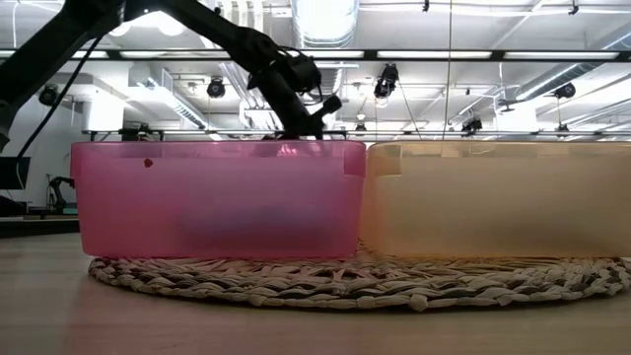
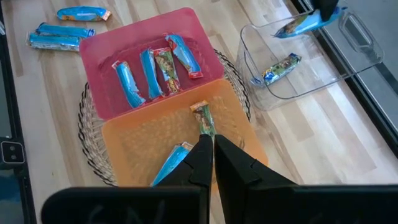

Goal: Pick and place Granola Bars by type
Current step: Put the blue granola bar into the transparent bin

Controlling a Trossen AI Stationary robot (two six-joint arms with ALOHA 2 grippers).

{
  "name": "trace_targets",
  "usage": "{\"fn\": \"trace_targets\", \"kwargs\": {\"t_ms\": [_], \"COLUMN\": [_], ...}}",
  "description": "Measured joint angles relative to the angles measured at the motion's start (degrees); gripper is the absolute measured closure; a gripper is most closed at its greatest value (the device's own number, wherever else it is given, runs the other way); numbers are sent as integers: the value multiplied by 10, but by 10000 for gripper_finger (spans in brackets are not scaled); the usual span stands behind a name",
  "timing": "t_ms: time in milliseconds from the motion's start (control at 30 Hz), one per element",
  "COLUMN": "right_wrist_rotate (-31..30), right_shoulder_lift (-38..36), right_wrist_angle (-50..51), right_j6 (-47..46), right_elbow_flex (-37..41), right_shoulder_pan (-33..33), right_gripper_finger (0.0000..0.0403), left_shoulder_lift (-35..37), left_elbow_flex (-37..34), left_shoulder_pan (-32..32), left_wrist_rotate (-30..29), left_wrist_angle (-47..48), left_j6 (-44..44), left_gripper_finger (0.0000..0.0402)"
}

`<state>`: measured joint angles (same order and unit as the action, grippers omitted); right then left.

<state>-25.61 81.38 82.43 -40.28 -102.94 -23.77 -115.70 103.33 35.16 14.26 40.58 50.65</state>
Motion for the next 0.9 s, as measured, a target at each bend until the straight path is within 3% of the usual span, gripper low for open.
{"fn": "trace_targets", "kwargs": {"t_ms": [300,900], "right_wrist_rotate": [0,0], "right_shoulder_lift": [0,0], "right_wrist_angle": [0,0], "right_j6": [4,3], "right_elbow_flex": [0,0], "right_shoulder_pan": [0,0], "right_gripper_finger": [394,394], "left_shoulder_lift": [0,0], "left_elbow_flex": [-55,-57], "left_shoulder_pan": [0,0], "left_wrist_rotate": [13,28], "left_wrist_angle": [-11,-31], "left_j6": [13,12], "left_gripper_finger": [353,353]}}
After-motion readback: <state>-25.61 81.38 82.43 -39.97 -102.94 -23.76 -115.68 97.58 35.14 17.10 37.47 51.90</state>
